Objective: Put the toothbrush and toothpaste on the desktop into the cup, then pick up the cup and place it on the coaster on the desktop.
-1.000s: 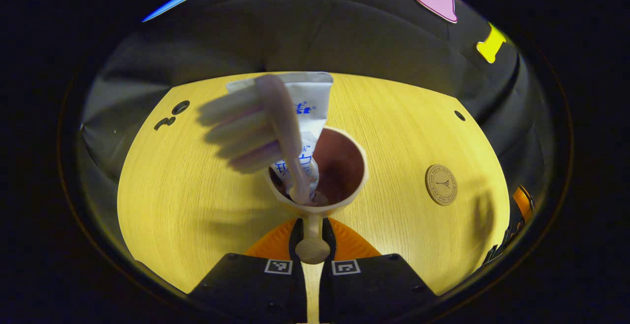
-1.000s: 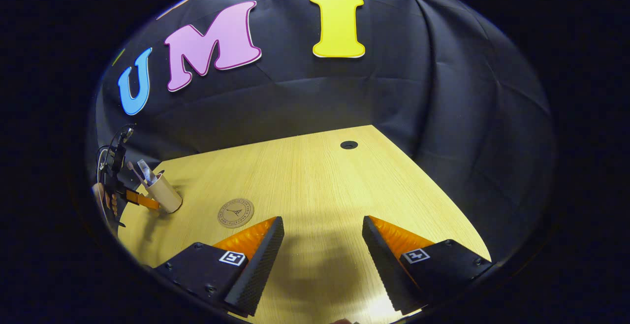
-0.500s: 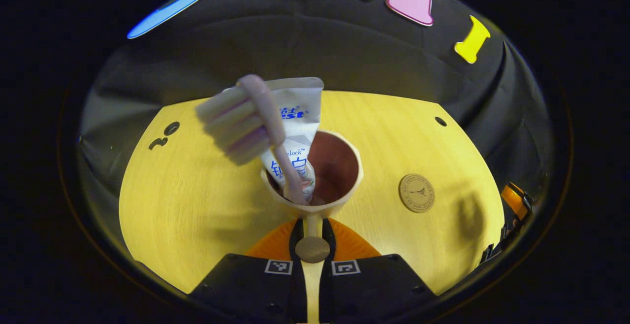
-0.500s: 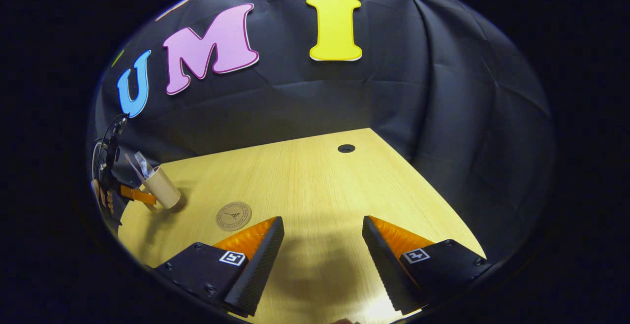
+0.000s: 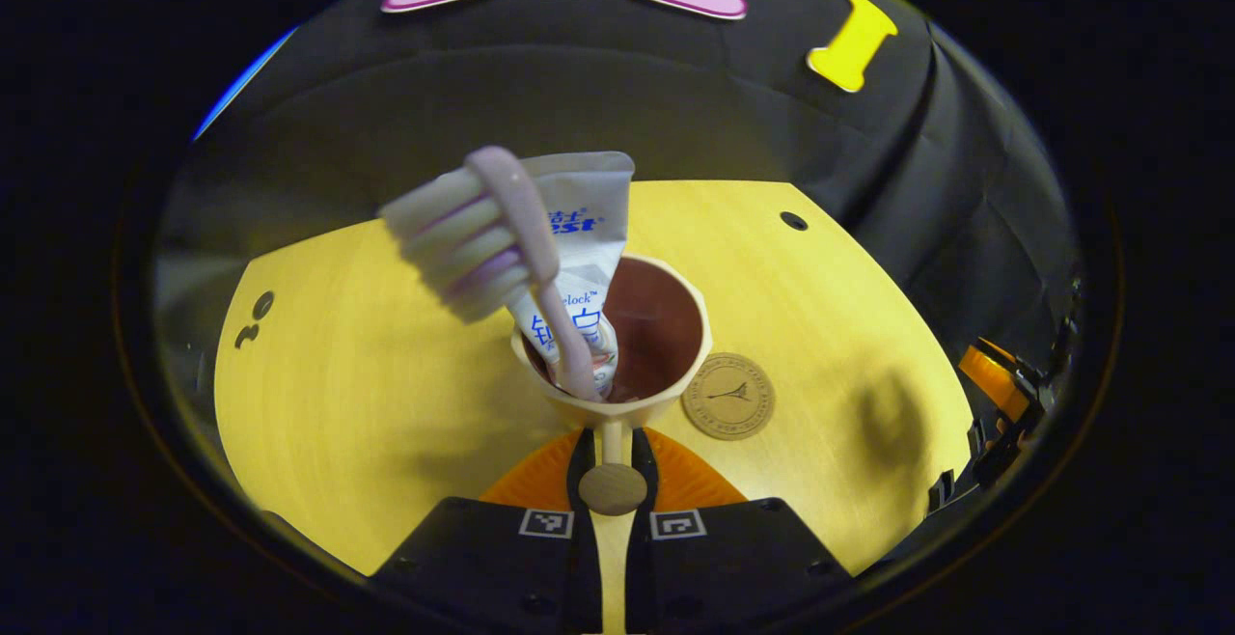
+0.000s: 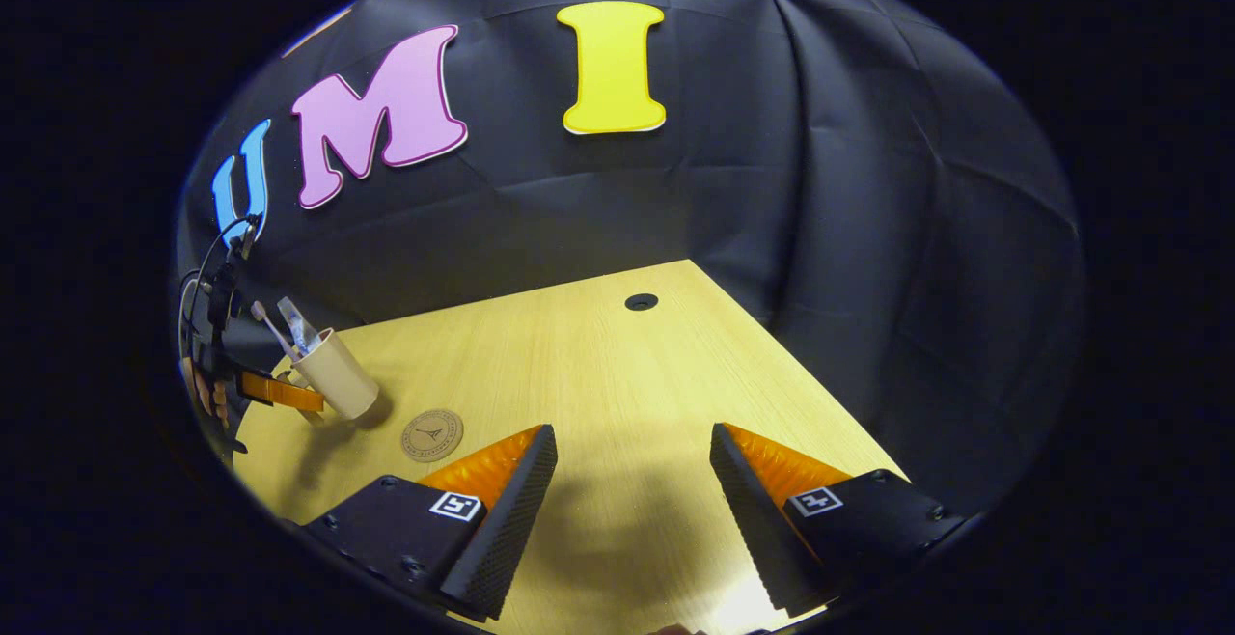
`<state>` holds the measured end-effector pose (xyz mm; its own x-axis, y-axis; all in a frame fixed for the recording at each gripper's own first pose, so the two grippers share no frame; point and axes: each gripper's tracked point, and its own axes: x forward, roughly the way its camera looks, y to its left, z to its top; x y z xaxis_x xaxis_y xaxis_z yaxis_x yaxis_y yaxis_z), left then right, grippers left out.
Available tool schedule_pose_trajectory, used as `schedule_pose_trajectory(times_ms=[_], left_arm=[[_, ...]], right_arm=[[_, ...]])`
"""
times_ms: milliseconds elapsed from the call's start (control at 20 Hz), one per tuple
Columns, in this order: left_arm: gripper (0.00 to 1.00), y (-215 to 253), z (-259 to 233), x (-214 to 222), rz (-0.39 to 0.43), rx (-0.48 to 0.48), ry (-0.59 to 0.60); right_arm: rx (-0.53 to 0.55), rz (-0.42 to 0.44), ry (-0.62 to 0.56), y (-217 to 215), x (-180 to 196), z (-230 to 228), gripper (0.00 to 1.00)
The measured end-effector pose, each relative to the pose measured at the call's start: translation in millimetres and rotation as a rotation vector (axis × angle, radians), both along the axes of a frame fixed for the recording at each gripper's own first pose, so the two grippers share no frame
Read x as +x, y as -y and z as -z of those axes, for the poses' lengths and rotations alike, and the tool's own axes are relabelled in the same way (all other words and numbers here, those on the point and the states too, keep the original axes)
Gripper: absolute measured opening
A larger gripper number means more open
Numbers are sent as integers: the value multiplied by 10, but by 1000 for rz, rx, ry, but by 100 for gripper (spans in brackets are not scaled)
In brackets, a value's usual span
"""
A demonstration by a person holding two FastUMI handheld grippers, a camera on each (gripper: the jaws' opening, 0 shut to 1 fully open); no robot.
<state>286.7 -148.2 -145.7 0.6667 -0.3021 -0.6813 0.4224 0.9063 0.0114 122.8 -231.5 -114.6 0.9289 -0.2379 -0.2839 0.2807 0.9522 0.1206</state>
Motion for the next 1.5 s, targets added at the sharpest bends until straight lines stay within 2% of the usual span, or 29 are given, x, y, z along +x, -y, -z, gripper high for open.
schedule_pose_trajectory(times_ms=[300, 500, 900, 950, 1000, 1100, 1150, 1300, 1350, 1400, 1500], left_arm=[[14, 611, 178, -67, 96, -3, -34], [15, 835, 354, -119, 105, 9, -46], [18, 857, 466, -144, 110, 73, -39], [19, 856, 468, -151, 108, 80, -41], [24, 848, 464, -147, 109, 90, -43], [16, 838, 453, -145, 115, 116, -38], [22, 836, 452, -148, 119, 129, -39], [26, 846, 463, -153, 126, 147, -40], [33, 872, 438, -142, 130, 140, -35], [30, 886, 428, -172, 139, 129, -37], [53, 886, 372, -255, 150, 102, -36]], right_arm=[[9, 7, 9, -8, -12, -28, 98], [20, 2, 19, -49, 10, -48, 99], [37, -15, 23, -76, 37, -70, 98], [36, -18, 23, -92, 38, -66, 98], [34, -23, 21, -103, 36, -61, 98], [30, -33, 22, -133, 30, -72, 98], [31, -40, 21, -157, 29, -76, 98], [33, -55, 25, -210, 40, -104, 98], [31, -58, 28, -213, 34, -115, 98], [29, -61, 31, -219, 32, -124, 98], [24, -65, 38, -239, 13, -167, 99]])
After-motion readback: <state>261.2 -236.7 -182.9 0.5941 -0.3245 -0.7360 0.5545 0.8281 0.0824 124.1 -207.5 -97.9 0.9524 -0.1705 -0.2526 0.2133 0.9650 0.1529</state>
